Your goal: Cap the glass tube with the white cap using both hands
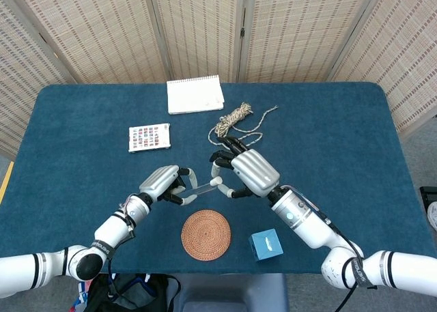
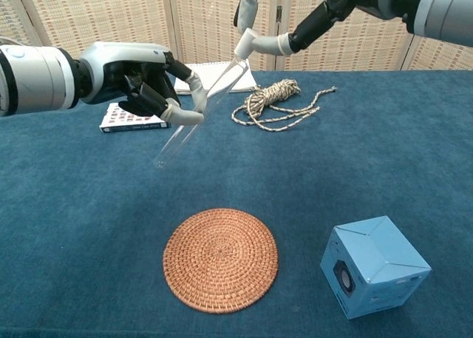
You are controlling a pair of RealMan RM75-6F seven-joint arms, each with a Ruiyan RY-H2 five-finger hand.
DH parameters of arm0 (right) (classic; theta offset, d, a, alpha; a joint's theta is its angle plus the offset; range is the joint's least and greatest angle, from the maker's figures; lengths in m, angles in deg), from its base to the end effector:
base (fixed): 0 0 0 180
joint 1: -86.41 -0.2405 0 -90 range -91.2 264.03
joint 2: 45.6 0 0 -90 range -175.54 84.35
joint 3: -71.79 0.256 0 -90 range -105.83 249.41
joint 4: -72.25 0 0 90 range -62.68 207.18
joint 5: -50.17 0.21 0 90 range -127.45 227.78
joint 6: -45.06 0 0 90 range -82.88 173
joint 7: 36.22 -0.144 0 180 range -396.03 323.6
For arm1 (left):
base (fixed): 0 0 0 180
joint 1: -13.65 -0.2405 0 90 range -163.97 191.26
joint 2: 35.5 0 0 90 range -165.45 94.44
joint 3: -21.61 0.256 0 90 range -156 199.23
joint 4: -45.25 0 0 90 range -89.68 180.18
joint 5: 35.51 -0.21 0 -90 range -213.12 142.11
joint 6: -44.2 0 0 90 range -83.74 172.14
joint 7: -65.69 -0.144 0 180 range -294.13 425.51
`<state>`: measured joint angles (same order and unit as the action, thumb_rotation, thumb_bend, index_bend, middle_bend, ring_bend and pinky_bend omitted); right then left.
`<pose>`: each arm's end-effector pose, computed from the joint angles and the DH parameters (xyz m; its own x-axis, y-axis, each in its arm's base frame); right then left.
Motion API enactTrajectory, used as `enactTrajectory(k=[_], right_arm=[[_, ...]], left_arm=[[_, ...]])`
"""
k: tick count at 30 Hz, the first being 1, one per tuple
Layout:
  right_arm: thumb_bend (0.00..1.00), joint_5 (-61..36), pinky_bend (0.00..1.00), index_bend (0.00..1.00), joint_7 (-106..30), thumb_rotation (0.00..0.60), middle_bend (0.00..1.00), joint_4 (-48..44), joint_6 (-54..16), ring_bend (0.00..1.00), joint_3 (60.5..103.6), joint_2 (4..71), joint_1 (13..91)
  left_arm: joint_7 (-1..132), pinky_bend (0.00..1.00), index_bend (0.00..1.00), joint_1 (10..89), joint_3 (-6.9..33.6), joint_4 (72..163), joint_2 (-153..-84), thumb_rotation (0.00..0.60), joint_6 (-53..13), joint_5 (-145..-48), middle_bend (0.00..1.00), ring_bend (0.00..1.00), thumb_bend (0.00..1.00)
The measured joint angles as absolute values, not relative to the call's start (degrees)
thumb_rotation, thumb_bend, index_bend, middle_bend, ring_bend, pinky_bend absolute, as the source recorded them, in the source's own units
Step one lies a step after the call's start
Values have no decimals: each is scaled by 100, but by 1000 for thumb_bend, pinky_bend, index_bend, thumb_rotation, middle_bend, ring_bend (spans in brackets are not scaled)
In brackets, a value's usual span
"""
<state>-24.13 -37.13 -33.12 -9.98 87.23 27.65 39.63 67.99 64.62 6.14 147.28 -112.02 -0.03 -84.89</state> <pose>-0.0504 -0.3264 0.0616 0.1602 -0.3102 0.9371 -0.8147 -0.5776 -0.0519 -0.0749 0.3446 0.0198 -0.0168 0.5676 0.8231 0.9572 -0.2287 0.1773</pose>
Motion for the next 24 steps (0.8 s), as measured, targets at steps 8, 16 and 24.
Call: enactTrajectory(k=[8, 16, 24], right_arm=[[458, -2437, 3, 707, -3717, 600, 299, -3299, -979, 4, 8679, 2775, 3955], [458, -2395, 3, 707, -3674, 600, 299, -3259, -972, 5, 8669, 2811, 3935], [458, -2387, 3, 707, -3673, 600, 299, -3254, -962, 7, 8669, 2846, 3910]], left_arm=[[6825, 1000, 569, 6477, 632, 14722, -11200, 600, -11, -8471, 995, 994, 308], [6860, 1000, 568, 6494, 637, 14732, -11179, 600, 4, -8468, 995, 994, 308], [6801, 1000, 567, 6552, 670, 14728, -11220, 600, 10, -8415, 995, 994, 308]])
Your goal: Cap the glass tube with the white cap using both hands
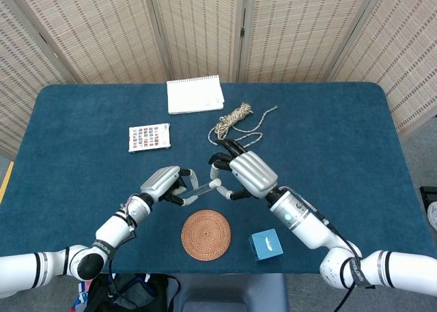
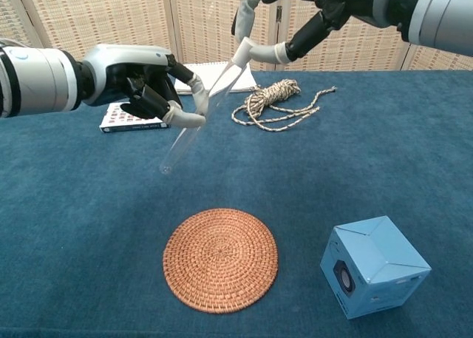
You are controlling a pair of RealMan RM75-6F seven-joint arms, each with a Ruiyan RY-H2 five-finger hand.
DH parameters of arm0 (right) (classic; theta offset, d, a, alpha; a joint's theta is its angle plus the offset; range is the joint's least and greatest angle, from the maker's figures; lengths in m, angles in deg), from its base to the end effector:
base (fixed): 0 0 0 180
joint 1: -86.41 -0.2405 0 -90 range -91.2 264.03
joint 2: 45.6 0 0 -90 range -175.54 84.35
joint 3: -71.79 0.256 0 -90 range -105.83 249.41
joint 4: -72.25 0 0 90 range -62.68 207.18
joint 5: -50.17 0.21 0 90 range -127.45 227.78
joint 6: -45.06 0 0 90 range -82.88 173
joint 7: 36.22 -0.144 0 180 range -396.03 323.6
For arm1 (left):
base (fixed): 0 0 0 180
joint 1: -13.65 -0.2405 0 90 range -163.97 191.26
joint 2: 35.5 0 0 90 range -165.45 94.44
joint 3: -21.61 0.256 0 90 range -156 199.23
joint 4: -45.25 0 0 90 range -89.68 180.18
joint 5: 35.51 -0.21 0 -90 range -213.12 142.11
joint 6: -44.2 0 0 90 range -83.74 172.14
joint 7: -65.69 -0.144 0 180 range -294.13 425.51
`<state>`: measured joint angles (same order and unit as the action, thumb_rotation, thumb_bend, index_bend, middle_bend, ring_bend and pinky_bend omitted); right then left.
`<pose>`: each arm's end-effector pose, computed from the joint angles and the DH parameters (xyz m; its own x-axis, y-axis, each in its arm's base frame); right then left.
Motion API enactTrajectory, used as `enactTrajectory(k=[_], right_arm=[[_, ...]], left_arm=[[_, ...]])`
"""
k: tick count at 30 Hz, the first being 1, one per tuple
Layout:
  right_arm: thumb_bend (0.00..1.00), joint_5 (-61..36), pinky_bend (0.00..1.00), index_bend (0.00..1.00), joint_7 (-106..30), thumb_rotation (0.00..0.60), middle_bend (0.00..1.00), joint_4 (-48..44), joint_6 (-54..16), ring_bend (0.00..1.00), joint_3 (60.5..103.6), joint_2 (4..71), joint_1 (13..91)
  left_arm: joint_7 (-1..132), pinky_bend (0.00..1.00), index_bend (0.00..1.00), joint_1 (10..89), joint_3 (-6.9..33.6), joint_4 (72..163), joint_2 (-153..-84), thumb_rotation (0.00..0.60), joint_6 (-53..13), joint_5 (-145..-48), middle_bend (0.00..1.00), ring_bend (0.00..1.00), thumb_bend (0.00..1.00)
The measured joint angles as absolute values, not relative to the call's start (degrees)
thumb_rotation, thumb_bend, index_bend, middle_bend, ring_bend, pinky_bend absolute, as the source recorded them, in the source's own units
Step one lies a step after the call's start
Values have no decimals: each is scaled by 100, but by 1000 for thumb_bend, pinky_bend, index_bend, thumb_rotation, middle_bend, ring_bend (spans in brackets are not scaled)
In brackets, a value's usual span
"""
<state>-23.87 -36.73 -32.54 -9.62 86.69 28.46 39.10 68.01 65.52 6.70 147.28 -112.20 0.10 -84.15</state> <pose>-0.0502 -0.3260 0.0556 0.1714 -0.3199 0.9318 -0.8139 -0.5790 -0.0490 -0.0727 0.3438 0.0169 -0.0133 0.5784 0.8157 0.9576 -0.2274 0.1769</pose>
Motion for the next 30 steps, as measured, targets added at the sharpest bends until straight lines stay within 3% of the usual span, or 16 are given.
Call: enactTrajectory(k=[30], right_arm=[[458, -2328, 3, 707, -3594, 600, 300, -3048, -850, 13, 8585, 3076, 3807]], left_arm=[[6834, 1000, 566, 6627, 708, 14695, -11221, 600, 60, -8332, 995, 994, 308]])
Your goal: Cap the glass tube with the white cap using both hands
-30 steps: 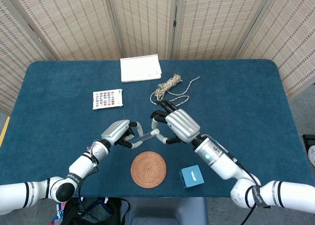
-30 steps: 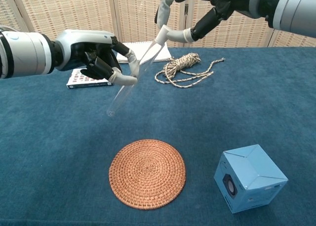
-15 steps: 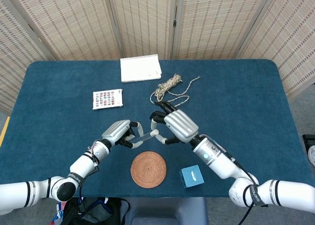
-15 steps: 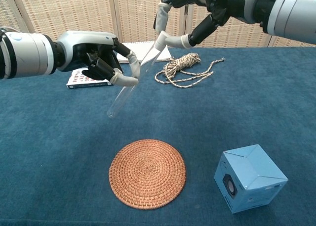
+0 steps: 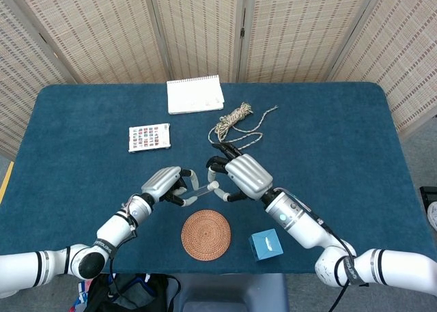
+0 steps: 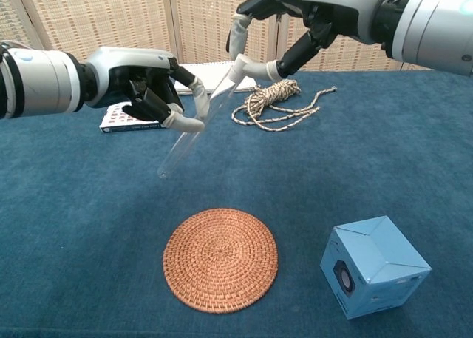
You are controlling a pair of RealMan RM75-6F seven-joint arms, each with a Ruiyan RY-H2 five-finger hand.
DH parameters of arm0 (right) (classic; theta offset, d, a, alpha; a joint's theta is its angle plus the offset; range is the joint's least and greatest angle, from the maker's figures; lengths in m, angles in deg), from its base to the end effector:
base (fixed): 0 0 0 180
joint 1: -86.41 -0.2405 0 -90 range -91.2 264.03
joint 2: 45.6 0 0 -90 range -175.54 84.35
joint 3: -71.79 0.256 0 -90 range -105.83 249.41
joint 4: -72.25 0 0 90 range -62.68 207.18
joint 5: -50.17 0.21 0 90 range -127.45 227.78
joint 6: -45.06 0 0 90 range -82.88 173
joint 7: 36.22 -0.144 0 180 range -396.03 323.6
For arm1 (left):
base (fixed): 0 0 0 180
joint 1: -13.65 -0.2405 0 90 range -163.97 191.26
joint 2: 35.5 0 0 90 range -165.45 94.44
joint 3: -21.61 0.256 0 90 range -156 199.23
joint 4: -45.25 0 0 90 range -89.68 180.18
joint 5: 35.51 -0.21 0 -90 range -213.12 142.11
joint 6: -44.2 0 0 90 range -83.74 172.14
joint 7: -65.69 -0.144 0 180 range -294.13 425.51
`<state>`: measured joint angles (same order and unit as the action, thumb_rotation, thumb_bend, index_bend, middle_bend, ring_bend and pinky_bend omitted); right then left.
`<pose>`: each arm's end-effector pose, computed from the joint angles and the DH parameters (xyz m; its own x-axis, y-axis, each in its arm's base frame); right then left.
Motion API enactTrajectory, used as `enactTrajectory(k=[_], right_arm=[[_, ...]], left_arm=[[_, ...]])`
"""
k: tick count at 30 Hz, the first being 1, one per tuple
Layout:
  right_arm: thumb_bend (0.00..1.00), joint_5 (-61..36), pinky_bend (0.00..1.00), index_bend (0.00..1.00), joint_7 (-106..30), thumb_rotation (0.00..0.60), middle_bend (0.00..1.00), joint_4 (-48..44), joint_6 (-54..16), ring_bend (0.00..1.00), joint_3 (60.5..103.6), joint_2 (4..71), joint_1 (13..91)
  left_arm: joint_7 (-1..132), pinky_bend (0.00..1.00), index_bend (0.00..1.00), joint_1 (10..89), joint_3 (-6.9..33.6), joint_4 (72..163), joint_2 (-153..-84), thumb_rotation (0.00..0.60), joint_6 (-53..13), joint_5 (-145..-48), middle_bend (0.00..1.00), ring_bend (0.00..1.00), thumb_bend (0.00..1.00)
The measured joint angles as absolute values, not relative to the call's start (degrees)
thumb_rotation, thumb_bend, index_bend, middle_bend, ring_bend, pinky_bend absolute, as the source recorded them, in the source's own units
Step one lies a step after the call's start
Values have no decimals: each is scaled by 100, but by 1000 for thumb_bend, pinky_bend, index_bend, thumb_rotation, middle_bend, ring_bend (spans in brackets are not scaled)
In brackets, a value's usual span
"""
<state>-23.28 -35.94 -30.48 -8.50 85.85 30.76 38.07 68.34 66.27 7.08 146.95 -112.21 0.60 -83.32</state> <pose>-0.0507 -0.3270 0.0407 0.1952 -0.3400 0.9199 -0.8141 -0.5792 -0.0414 -0.0724 0.3448 0.0150 -0.0139 0.5882 0.8086 0.9595 -0.2197 0.1763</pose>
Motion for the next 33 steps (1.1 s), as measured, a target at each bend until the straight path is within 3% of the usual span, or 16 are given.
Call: enactTrajectory(k=[3, 5, 9, 12, 24, 33], right_arm=[[443, -2344, 3, 707, -3596, 600, 299, -3040, -863, 13, 8580, 3076, 3813], [371, -2343, 3, 679, -3614, 600, 284, -3032, -875, 13, 8581, 3076, 3822], [202, -2330, 3, 517, -3649, 600, 246, -3035, -884, 13, 8584, 3073, 3836], [144, -2329, 3, 436, -3667, 600, 236, -3036, -895, 13, 8587, 3075, 3843], [112, -2323, 3, 380, -3740, 600, 236, -3080, -1044, 13, 8595, 2925, 3982], [112, -2318, 3, 361, -3855, 600, 236, -3115, -1286, 13, 8553, 2591, 4289]], left_arm=[[6838, 1000, 566, 6623, 717, 14685, -11222, 600, 59, -8340, 995, 994, 308], [6836, 1000, 566, 6622, 722, 14673, -11219, 600, 55, -8348, 995, 994, 308], [6827, 1000, 566, 6612, 737, 14650, -11208, 600, 38, -8348, 995, 994, 308], [6816, 1000, 566, 6596, 769, 14634, -11201, 600, 34, -8356, 995, 994, 309], [6394, 1000, 566, 6571, 977, 14347, -11181, 600, -139, -8418, 995, 994, 308], [5258, 1000, 562, 6648, 1336, 13580, -11680, 600, -563, -8271, 995, 994, 308]])
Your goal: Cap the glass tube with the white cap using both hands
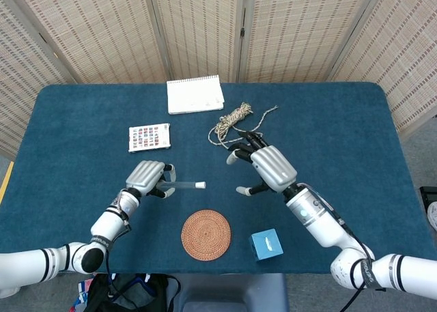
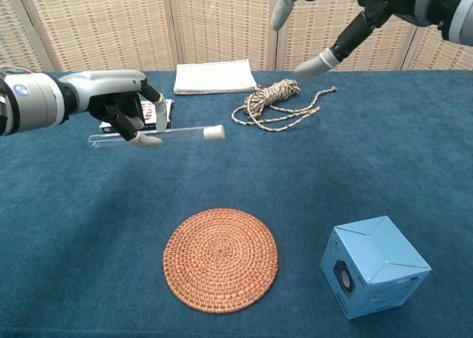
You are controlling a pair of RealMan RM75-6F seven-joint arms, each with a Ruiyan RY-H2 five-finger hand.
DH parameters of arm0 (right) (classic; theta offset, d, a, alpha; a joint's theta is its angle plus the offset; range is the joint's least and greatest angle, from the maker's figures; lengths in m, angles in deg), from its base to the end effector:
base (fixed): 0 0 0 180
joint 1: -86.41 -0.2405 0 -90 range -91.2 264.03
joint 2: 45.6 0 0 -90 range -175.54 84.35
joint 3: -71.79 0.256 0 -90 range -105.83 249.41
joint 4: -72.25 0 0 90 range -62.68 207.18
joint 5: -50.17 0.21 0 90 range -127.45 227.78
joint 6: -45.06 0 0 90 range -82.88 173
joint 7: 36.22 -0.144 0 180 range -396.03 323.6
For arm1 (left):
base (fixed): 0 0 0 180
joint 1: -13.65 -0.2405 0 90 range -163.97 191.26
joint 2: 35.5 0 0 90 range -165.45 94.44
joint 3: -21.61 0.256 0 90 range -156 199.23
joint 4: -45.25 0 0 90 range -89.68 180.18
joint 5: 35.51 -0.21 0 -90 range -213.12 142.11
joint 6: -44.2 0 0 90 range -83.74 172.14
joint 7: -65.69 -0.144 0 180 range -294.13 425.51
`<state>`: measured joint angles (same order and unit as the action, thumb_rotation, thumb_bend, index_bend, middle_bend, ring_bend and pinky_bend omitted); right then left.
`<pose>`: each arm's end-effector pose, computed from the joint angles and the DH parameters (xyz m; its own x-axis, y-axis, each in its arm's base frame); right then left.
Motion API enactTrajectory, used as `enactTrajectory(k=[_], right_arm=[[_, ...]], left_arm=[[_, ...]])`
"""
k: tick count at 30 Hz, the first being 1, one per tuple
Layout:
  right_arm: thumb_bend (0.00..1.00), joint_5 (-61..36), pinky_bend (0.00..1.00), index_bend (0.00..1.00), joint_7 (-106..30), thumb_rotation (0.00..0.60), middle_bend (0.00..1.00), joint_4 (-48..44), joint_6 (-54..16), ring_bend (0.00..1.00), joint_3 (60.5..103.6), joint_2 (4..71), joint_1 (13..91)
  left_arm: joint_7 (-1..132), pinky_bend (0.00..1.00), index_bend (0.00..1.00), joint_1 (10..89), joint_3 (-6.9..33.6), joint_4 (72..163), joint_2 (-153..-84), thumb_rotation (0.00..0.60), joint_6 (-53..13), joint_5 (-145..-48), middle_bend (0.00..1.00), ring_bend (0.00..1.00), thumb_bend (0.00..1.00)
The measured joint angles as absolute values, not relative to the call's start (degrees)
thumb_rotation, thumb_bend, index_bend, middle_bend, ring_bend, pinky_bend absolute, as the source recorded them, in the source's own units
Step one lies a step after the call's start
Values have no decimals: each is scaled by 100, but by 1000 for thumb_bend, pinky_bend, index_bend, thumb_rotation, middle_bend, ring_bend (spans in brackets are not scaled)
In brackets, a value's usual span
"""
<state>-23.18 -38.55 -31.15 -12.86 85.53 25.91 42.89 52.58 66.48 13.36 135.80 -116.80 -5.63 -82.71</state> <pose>-0.0864 -0.3325 0.0736 0.1433 -0.2741 0.9510 -0.8681 -0.4963 -0.0122 -0.1238 0.3677 0.0045 0.3156 0.4151 0.8533 0.9355 -0.2865 -0.2066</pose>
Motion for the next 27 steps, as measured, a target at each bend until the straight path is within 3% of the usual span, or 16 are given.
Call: enactTrajectory(k=[20, 23, 27], right_arm=[[111, -2259, 3, 352, -4026, 600, 236, -3020, -1413, 13, 8423, 2311, 4682], [110, -2252, 3, 349, -4052, 600, 236, -2973, -1406, 13, 8413, 2321, 4709], [111, -2245, 3, 349, -4100, 600, 236, -2923, -1392, 13, 8419, 2342, 4730]], left_arm=[[3988, 1000, 519, 7103, 1317, 12220, -12948, 600, -539, -7541, 995, 994, 308], [3888, 1000, 468, 7130, 1323, 12103, -13039, 600, -500, -7472, 996, 994, 308], [3849, 1000, 297, 7125, 1304, 12079, -13056, 600, -423, -7371, 995, 993, 308]])
